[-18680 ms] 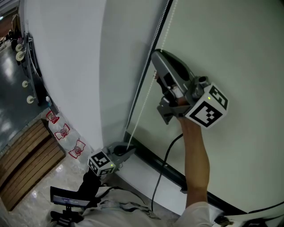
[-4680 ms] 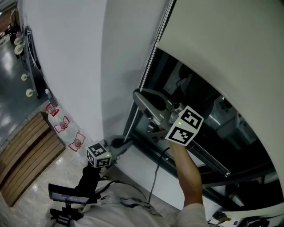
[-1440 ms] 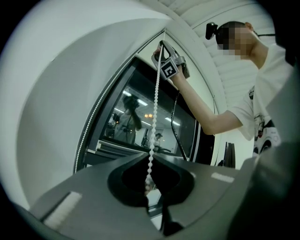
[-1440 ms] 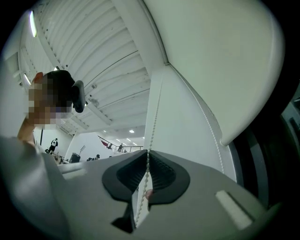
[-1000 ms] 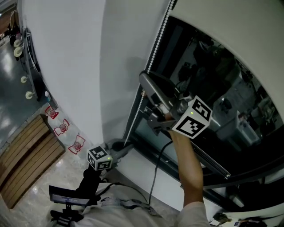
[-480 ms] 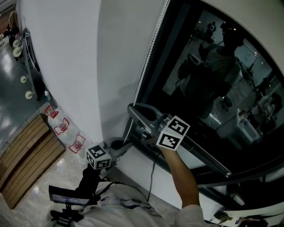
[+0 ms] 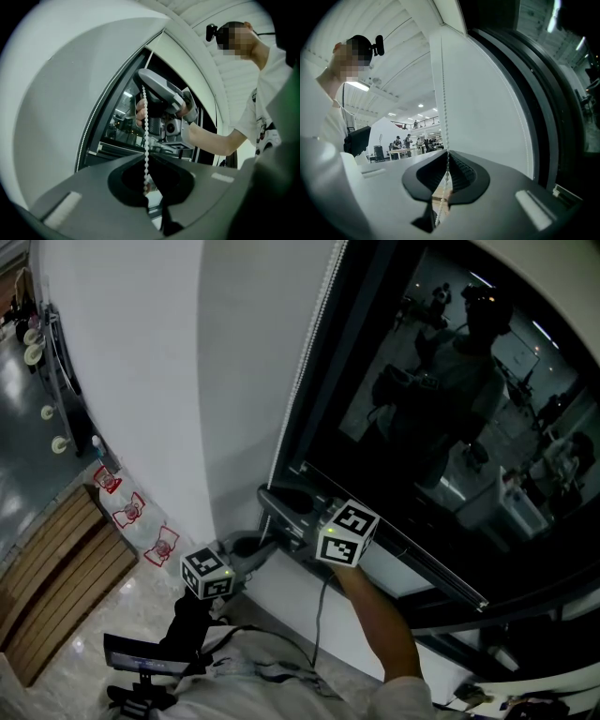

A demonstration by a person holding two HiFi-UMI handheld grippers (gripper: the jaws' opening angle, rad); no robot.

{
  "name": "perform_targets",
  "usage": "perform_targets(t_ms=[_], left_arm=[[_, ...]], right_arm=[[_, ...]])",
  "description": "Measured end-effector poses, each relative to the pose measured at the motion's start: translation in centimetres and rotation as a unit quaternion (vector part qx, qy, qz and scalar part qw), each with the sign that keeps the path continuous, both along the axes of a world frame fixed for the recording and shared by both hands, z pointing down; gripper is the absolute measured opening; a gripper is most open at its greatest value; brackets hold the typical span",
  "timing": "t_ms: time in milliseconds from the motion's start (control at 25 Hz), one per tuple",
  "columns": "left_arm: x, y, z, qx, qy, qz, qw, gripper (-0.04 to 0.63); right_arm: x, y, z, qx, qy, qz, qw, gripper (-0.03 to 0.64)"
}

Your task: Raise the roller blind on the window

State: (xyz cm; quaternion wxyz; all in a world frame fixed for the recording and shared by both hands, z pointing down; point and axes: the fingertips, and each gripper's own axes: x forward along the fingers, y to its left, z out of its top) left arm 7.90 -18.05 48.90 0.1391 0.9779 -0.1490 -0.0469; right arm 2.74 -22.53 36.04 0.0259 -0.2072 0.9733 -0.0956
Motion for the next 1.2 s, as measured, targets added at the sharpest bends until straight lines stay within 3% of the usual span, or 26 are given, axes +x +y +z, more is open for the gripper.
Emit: perform_targets(t_ms=[400, 560, 840, 1040, 1200], left_arm=[[0.2, 0.1, 0.9, -0.005, -0.014, 0.004, 0.9999, -0.002], [0.7, 0.6, 1.2, -0.006, -0.019, 0.014, 0.9997, -0.002], [0.6, 0.4, 0.2, 0.004, -0.010, 0.014, 0.9998, -0.002], [0.6, 0.7, 0.1, 0.007, -0.007, 0.019, 0.9998, -0.002], [0.4, 0.5, -0.3, 0.011, 0.000, 0.018, 0.9998, -0.002]], right_arm=[[-0.2, 0.5, 8.0, -0.058, 0.060, 0.004, 0.996, 0.014], [0.1, 0.7, 9.2, -0.081, 0.047, 0.005, 0.996, 0.014], [0.1, 1.4, 8.7, -0.059, 0.060, -0.005, 0.996, 0.019], [0.1, 2.2, 8.9, -0.058, 0.055, -0.029, 0.996, 0.102], [0.5, 2.1, 6.6, -0.042, 0.038, -0.041, 0.998, 0.123]])
